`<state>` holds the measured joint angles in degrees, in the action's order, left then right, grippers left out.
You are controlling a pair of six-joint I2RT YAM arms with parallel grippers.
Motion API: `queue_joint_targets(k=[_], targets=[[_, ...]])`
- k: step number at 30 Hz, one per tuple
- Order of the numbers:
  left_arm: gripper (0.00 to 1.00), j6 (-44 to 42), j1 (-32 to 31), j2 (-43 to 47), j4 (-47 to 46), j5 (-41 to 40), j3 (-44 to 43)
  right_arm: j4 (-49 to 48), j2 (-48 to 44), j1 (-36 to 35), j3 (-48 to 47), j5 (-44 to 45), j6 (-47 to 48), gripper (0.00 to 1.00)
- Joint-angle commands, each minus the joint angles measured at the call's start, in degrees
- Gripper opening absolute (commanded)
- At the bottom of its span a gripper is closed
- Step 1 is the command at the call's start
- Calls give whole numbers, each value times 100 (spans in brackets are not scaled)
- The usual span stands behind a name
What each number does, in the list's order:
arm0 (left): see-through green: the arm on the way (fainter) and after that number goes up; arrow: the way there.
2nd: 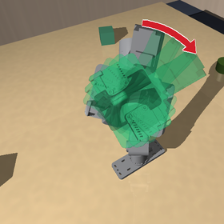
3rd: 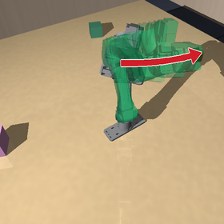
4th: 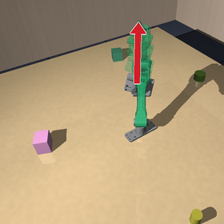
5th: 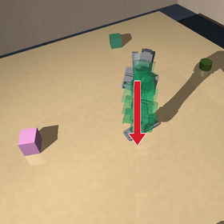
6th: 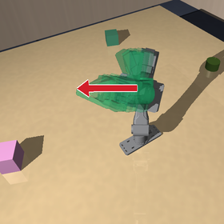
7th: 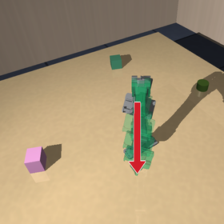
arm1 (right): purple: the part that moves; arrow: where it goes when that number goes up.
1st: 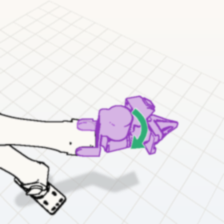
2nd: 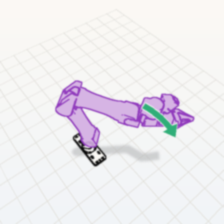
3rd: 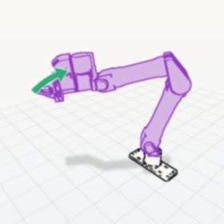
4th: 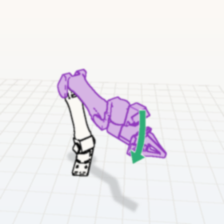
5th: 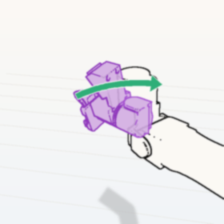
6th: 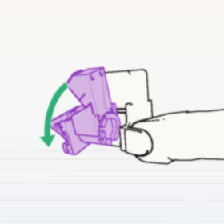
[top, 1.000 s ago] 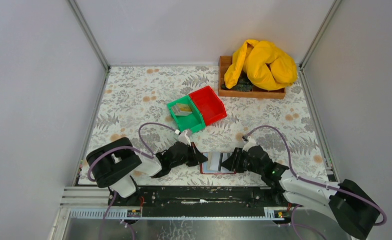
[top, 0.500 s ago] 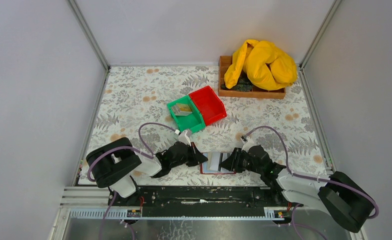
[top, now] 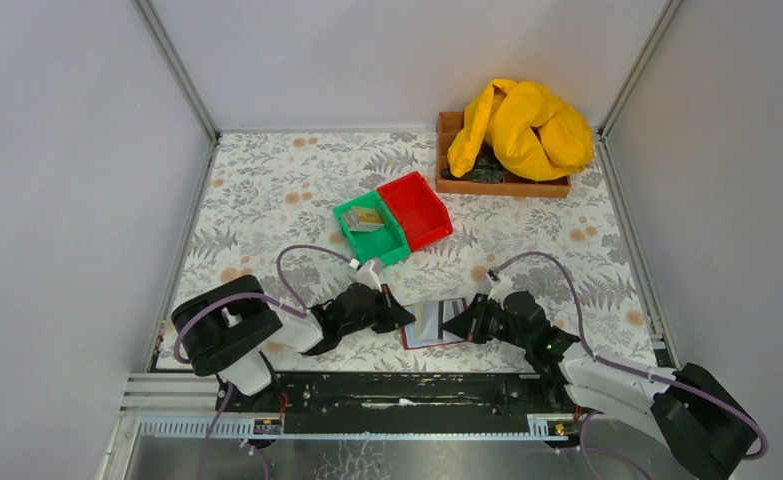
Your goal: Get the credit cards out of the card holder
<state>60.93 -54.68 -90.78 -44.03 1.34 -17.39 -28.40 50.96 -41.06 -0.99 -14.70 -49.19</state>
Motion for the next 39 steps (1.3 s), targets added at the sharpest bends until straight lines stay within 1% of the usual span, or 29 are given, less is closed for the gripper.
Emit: queue_joint_targets(k=[1,6,10,11,14,17,18,21,22,23,24,26,30,35,39], targets=[[0,-81,18,-98,123,51,-72,256,-340,71,-24,-73,154,0],[0,-72,17,-40,121,35,-37,833,-708,136,-46,90,241,0],[0,-87,17,78,226,-36,-34,1670,-1395,159,-148,258,294,0],[2,-101,13,104,242,-55,-48,1934,-1599,159,-185,325,307,0],[12,-156,12,165,294,-101,-79,2632,-2332,160,-323,548,390,0],[22,-266,17,274,363,-94,-130,3219,-2782,160,-480,687,505,0],[28,-306,14,329,393,-74,-149,3370,-2901,160,-557,717,536,0],[57,-454,14,577,449,-1,-187,3720,-3178,160,-746,740,687,0],[64,-515,13,680,482,3,-199,3802,-3272,162,-805,739,737,0],[70,-600,11,801,511,17,-211,3890,-3380,160,-869,744,777,0],[73,-686,11,932,544,20,-229,3955,-3469,160,-924,730,811,0],[75,-916,30,1187,490,97,-217,3972,-3641,165,-1002,588,836,0],[74,-1307,74,1617,349,456,-263,3722,-3688,160,-1047,-53,820,0],[74,-1563,104,1931,-330,1183,-147,3166,-3617,161,-932,-644,700,0],[71,-1752,115,2116,-417,1454,-140,2602,-3684,160,-797,-1207,502,0]])
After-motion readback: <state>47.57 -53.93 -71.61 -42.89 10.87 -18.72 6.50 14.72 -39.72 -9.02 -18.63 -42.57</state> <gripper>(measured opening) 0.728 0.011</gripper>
